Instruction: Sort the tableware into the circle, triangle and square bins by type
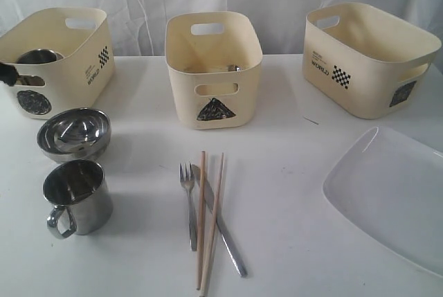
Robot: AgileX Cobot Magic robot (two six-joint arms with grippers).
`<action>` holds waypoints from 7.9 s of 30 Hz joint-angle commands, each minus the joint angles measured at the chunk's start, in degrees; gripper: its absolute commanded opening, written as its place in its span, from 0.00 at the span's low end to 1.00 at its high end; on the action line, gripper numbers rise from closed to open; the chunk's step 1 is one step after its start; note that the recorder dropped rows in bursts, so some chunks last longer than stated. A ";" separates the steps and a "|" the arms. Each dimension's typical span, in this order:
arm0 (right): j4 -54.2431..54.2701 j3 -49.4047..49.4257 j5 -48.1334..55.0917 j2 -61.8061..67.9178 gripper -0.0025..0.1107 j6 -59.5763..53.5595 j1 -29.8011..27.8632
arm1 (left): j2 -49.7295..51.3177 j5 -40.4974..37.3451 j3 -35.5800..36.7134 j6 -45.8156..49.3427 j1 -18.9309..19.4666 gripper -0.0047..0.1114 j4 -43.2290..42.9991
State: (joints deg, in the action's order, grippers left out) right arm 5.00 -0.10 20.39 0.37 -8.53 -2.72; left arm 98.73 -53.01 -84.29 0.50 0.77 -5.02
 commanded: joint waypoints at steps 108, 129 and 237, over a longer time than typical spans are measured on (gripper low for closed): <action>-0.33 0.10 -0.31 -0.37 0.02 0.77 0.01 | -11.71 -9.70 5.14 13.71 -0.19 0.47 13.24; -0.33 0.10 -0.31 -0.37 0.02 0.77 0.01 | -1.09 19.51 28.56 23.73 -0.30 0.16 31.95; -0.33 0.10 -0.31 -0.37 0.02 0.77 0.01 | -84.97 45.32 64.16 -12.29 3.10 0.04 -17.31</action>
State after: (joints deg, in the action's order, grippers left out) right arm 5.00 -0.10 20.48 0.37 -7.99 -2.72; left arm 15.08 -27.66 -26.02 -11.81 3.89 -22.65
